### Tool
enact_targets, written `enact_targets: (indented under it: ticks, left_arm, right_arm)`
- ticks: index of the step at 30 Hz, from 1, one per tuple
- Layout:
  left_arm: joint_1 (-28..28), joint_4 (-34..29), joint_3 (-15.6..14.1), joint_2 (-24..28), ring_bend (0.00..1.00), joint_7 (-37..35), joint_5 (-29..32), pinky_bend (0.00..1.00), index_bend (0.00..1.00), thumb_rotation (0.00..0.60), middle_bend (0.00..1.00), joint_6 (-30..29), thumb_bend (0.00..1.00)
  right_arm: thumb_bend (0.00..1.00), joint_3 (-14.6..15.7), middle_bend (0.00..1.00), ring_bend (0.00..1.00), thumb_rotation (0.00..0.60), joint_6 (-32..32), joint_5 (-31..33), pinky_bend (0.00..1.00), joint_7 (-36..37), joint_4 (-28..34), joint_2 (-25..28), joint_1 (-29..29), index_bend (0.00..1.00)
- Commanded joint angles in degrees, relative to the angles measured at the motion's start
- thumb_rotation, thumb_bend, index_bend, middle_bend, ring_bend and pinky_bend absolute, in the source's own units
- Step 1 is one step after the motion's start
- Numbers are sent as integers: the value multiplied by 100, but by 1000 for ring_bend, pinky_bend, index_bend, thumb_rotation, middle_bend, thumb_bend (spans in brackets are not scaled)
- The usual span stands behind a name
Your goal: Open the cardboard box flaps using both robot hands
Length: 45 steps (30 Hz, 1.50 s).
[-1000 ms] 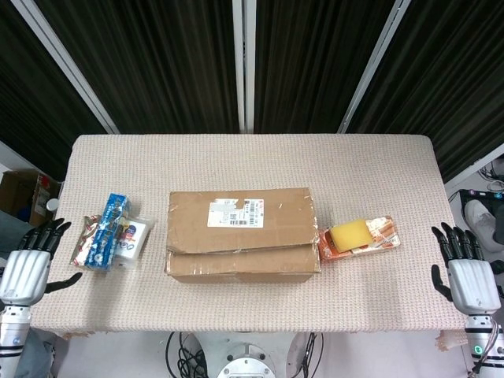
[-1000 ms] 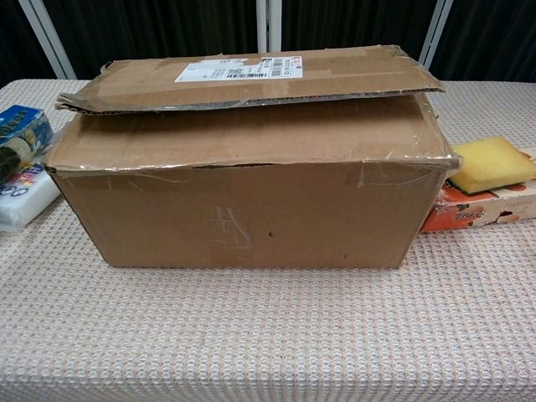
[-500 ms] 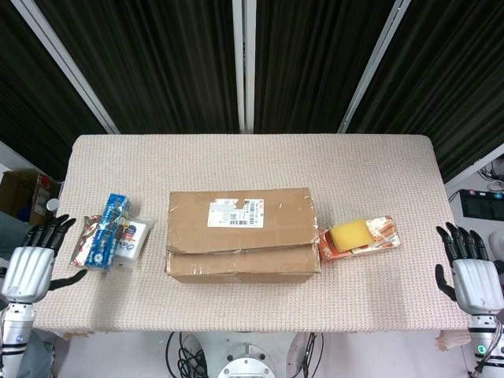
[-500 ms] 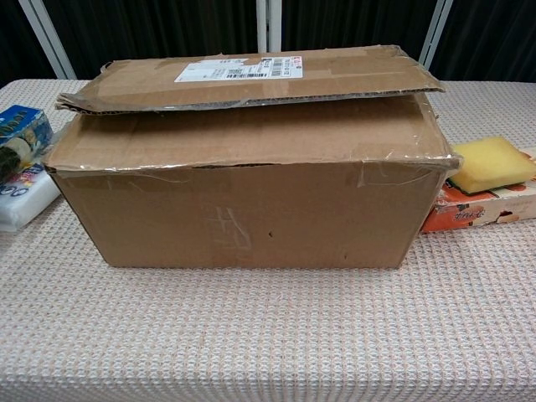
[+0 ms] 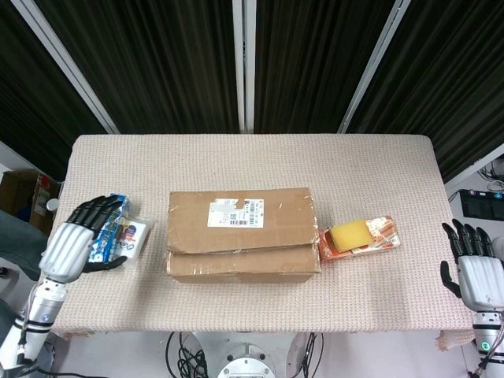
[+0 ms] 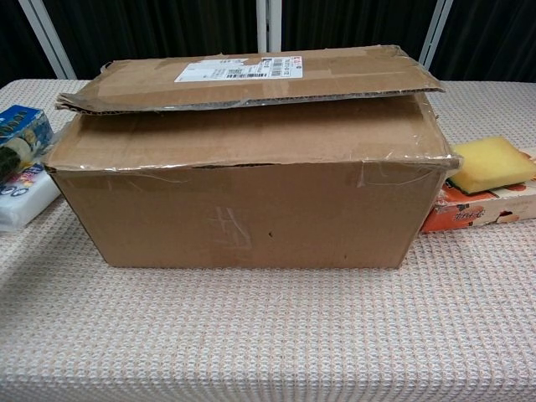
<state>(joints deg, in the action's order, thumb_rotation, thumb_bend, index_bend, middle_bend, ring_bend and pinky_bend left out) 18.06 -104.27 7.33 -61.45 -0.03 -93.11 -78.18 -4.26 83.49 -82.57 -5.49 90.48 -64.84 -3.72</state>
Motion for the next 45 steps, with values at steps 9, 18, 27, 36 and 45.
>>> enact_targets:
  ticks: [9,18,27,36,45]
  left_arm:
    - [1323,-618,464,-542,87,244,-20,171,111,518,107,1278,0]
    - [2090,-34,639,-1475,87,464,409,171,111,472,108,1900,0]
    - [2334,466,551,-1965,87,683,598,170,110,463,108,1936,0]
    - [2379,768,472,-2243,87,1130,414,170,110,452,108,1551,3]
    - [2392,1166,376,-2498,87,1749,63,170,109,498,107,1113,61]
  right_arm:
    - [484,7,0,0,600,-46,44,0,-22,-15,-38,-7,0]
    - [484,6,0,0,600,-74,100,0,47,-58,-28,8,0]
    - [484,0,0,0,600,-137,147,0,135,-154,-47,-3,0]
    - [485,-1,0,0,600,-131,147,0,169,-223,-80,0,0]
    - [487,1,0,0,600,-108,140,0,194,-235,-79,16,0]
